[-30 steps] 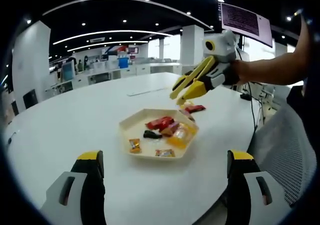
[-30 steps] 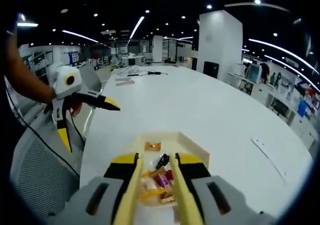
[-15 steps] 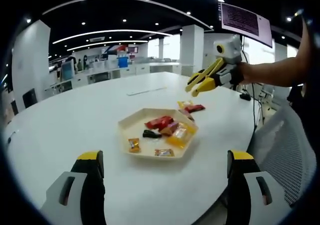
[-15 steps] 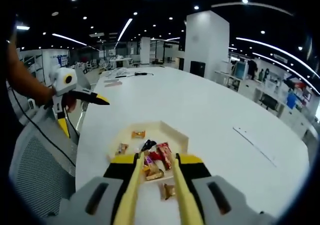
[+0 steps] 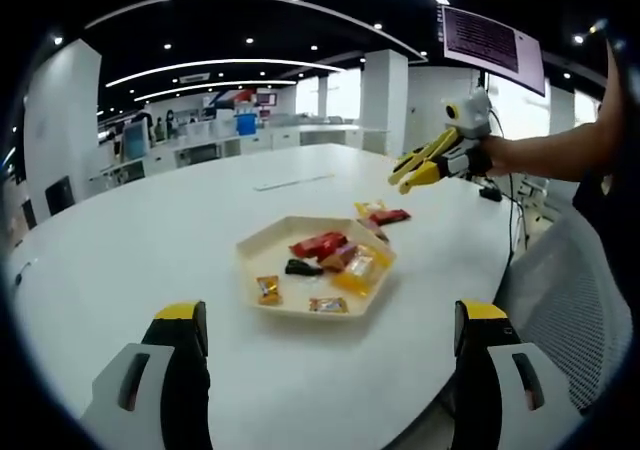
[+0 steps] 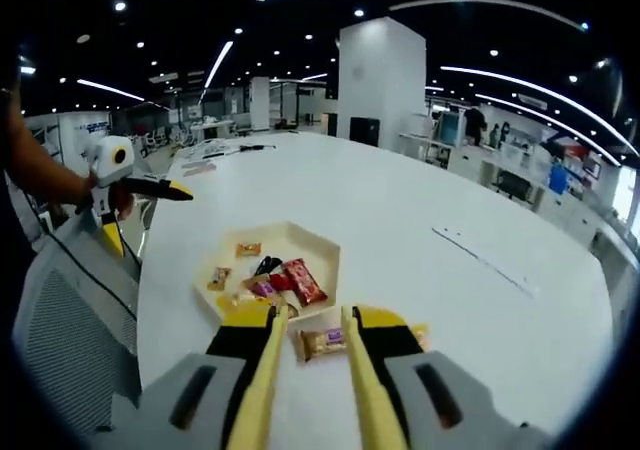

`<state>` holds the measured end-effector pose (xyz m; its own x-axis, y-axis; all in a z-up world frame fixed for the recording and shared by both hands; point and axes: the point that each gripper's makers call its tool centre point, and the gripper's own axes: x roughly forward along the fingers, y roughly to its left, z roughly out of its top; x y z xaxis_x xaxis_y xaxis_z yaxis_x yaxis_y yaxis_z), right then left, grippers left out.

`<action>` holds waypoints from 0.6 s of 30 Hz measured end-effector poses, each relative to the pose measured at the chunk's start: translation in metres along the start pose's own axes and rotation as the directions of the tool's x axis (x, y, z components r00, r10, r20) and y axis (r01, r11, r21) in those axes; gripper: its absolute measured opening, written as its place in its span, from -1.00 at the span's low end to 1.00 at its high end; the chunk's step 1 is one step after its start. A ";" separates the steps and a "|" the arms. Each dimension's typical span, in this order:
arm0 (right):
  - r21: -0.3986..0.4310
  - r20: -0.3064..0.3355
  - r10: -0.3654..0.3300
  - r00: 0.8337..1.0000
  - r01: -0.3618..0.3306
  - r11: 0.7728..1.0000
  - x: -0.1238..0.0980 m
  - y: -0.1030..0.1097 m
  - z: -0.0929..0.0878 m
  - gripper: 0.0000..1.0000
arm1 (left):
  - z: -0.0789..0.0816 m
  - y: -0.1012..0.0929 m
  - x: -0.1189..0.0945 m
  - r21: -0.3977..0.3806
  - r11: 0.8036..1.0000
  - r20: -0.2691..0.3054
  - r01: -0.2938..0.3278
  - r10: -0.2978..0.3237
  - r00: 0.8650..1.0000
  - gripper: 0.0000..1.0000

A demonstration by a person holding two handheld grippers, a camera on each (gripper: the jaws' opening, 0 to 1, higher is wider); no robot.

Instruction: Place the target food into the container with the food tongs after gripping and lifting it, then release it inside without dropping or visibly crushing the food.

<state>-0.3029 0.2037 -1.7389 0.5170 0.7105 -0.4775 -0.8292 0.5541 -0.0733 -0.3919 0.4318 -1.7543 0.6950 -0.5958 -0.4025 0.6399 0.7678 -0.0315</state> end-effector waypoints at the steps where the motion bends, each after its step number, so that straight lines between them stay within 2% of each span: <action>1: -0.004 -0.005 -0.002 1.000 0.002 1.000 -0.001 -0.002 -0.002 -0.41 | 0.000 0.000 0.000 0.000 1.000 0.000 0.000 0.000 1.000 0.99; 8: 0.013 0.004 -0.008 1.000 0.008 1.000 -0.012 -0.018 -0.012 -0.41 | 0.000 0.000 0.000 -0.001 1.000 0.000 -0.002 0.002 1.000 0.99; 18: -0.010 -0.009 -0.040 0.999 0.040 0.999 -0.025 -0.040 -0.026 -0.41 | -0.002 -0.001 0.001 0.005 1.000 -0.014 0.005 -0.005 1.000 0.99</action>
<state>-0.2885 0.1528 -1.7465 0.5480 0.6834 -0.4823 -0.8097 0.5780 -0.1010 -0.3928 0.4307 -1.7568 0.6876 -0.5961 -0.4147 0.6448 0.7638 -0.0287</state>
